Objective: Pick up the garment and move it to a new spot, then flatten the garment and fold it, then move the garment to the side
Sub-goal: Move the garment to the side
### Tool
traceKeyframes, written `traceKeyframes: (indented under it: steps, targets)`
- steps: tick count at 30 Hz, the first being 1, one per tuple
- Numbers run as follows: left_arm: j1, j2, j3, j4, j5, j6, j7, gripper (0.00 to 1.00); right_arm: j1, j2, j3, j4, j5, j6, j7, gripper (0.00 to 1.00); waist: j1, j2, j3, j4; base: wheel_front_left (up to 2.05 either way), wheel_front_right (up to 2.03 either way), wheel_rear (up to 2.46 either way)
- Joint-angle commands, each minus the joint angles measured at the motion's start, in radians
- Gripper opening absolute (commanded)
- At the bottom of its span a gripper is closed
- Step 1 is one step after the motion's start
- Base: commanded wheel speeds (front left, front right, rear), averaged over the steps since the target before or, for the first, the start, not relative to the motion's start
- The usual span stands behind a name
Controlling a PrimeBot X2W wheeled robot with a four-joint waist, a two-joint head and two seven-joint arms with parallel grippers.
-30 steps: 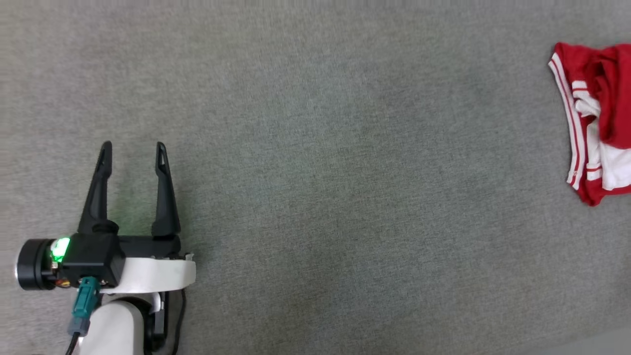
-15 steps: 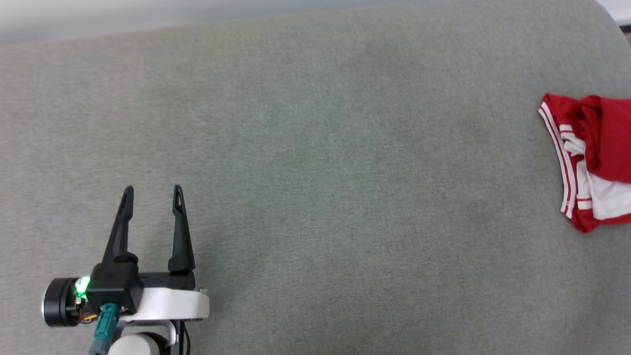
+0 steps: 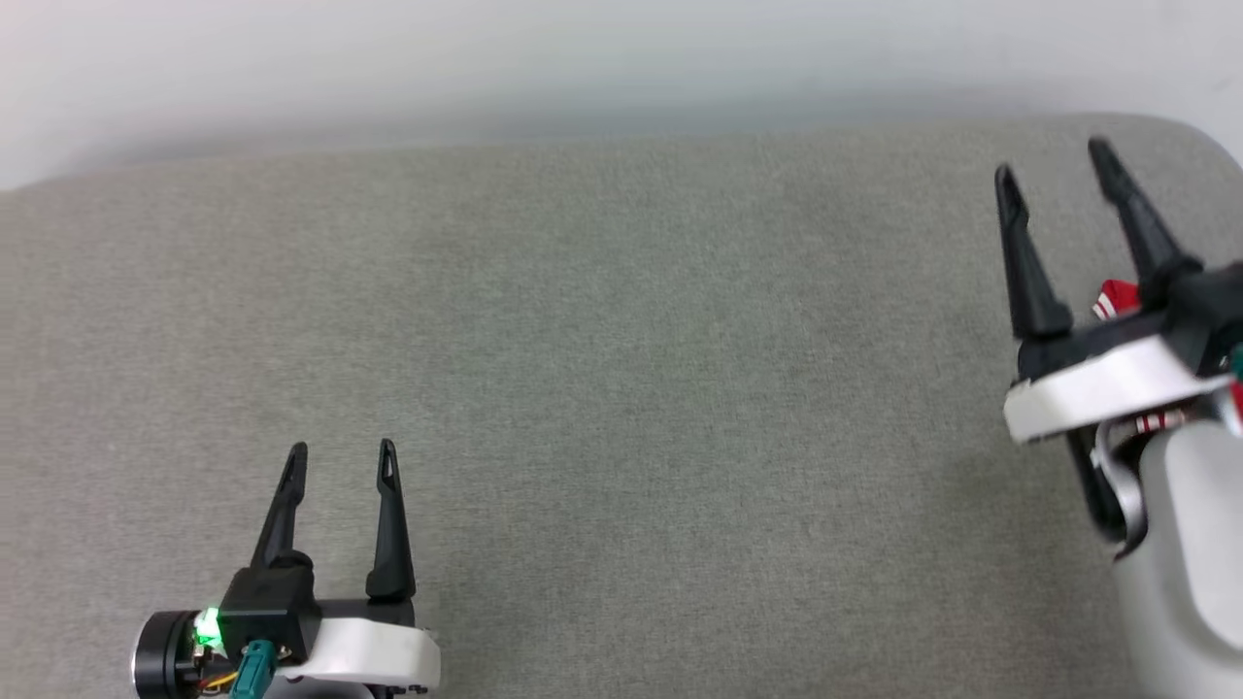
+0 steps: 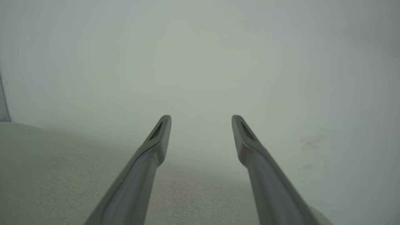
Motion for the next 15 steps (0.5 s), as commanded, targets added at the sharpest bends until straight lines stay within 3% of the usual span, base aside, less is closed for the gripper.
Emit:
traceKeyframes:
  steps: [1,15]
  targets:
    - [0.013,-0.001,-0.003,0.005,-0.007,0.003,-0.002,1.00,0.049,0.020,-0.014,-0.014,0.007,-0.001,-0.004,1.00,0.0001,-0.0001,-0.026,0.018,0.00,0.00,0.00]
    - [0.074,-0.006,-0.012,0.030,-0.012,-0.011,-0.002,1.00,0.420,0.148,-0.116,-0.139,0.048,-0.001,-0.004,1.00,0.0001,-0.0001,-0.107,0.037,0.00,0.00,0.00]
